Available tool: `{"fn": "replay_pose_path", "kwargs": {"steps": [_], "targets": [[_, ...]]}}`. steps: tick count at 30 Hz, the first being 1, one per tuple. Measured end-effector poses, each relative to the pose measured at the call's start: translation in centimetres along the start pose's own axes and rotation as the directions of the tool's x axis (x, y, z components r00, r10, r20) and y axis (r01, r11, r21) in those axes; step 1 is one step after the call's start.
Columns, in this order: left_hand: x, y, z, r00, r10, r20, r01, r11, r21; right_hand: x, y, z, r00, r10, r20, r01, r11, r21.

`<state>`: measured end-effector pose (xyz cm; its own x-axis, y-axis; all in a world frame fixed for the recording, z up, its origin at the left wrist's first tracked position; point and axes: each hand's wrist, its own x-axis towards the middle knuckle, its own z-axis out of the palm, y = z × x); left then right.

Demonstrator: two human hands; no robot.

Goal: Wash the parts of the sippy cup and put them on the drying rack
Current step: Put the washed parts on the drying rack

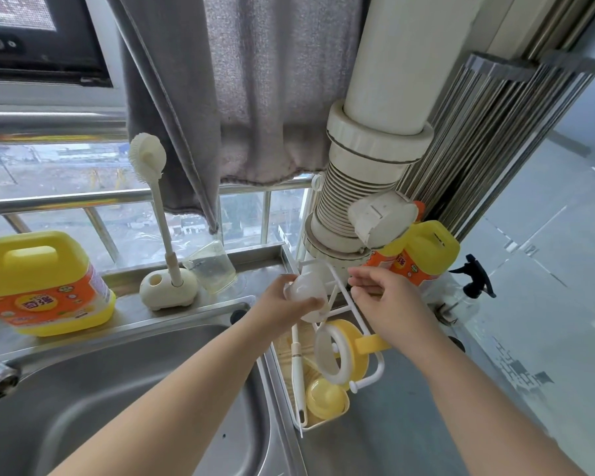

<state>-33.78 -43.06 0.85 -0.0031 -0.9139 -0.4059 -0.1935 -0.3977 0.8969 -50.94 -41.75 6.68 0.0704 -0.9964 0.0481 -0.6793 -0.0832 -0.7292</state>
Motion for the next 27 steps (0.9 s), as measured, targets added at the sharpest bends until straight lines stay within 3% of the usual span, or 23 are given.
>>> {"fn": "replay_pose_path", "kwargs": {"steps": [7, 15, 27], "targets": [[0.0, -0.2, 0.0, 1.000, 0.013, -0.025, -0.014, 0.999, -0.030, 0.3, -0.3, 0.4, 1.000, -0.015, 0.022, 0.015, 1.000, 0.006], [0.3, 0.6, 0.3, 0.994, 0.096, -0.048, -0.088, 0.985, 0.148, 0.3, 0.0, 0.0, 1.000, -0.005, 0.013, 0.004, 1.000, 0.019], [-0.2, -2.9, -3.0, 0.994, 0.054, -0.091, -0.070, 0.981, -0.183, 0.6, 0.1, 0.3, 1.000, -0.008, -0.012, 0.008, 1.000, 0.001]]}}
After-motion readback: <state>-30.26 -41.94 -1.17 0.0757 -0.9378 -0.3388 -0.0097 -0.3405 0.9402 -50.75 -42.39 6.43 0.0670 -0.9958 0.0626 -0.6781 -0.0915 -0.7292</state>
